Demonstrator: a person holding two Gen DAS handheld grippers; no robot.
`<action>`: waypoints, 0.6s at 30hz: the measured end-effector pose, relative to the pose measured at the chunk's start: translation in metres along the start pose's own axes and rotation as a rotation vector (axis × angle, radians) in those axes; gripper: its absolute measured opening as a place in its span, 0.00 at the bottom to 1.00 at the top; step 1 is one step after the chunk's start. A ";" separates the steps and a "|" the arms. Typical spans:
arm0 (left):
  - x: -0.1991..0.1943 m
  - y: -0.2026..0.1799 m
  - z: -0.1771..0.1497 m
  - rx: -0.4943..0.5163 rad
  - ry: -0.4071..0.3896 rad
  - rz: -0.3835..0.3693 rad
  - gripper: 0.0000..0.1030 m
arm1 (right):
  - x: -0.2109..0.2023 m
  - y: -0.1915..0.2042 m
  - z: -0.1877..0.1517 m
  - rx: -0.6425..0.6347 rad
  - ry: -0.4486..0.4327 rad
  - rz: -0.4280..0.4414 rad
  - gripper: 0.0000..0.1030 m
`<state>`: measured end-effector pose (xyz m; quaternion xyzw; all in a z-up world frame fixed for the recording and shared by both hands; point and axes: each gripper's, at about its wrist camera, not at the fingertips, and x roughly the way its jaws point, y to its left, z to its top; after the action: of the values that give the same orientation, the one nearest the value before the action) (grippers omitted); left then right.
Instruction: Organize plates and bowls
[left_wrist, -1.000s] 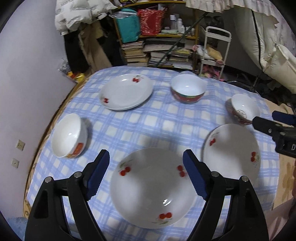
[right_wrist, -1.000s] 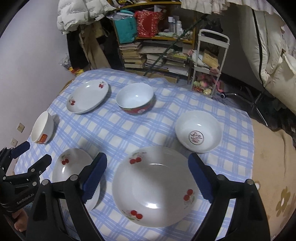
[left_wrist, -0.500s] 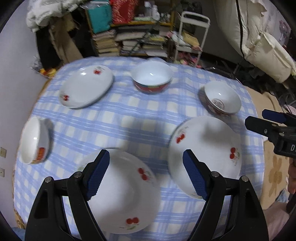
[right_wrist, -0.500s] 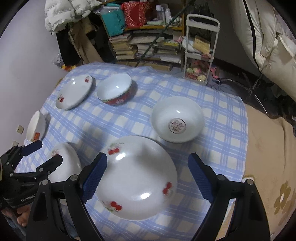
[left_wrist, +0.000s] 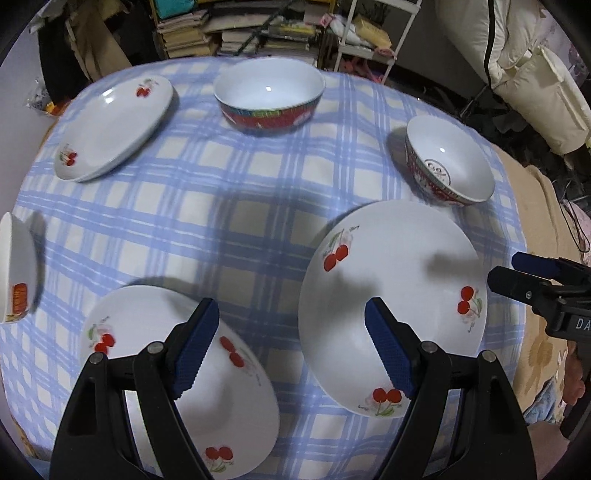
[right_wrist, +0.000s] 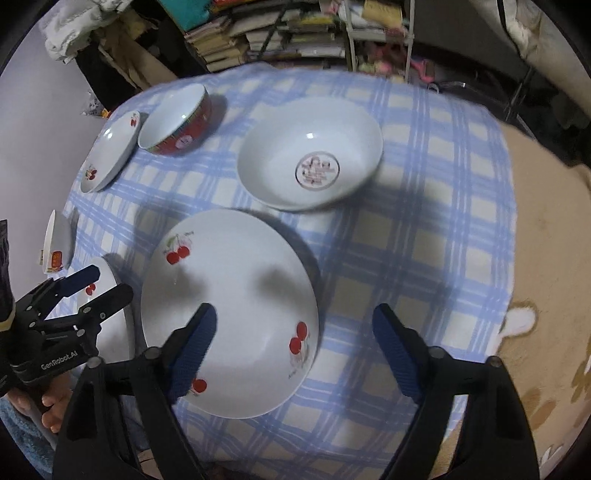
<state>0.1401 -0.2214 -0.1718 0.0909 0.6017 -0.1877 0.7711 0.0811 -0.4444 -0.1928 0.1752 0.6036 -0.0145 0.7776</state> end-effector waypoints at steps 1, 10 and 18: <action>0.004 0.000 0.001 0.000 0.008 -0.002 0.78 | 0.003 -0.001 0.000 -0.004 0.009 0.004 0.83; 0.024 -0.004 0.002 0.002 0.058 -0.034 0.57 | 0.026 -0.003 -0.001 -0.050 0.063 -0.026 0.53; 0.036 -0.009 0.000 0.009 0.088 -0.069 0.37 | 0.038 -0.009 0.000 -0.036 0.088 0.005 0.14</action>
<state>0.1445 -0.2359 -0.2056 0.0819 0.6370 -0.2127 0.7364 0.0888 -0.4459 -0.2307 0.1630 0.6371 0.0061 0.7533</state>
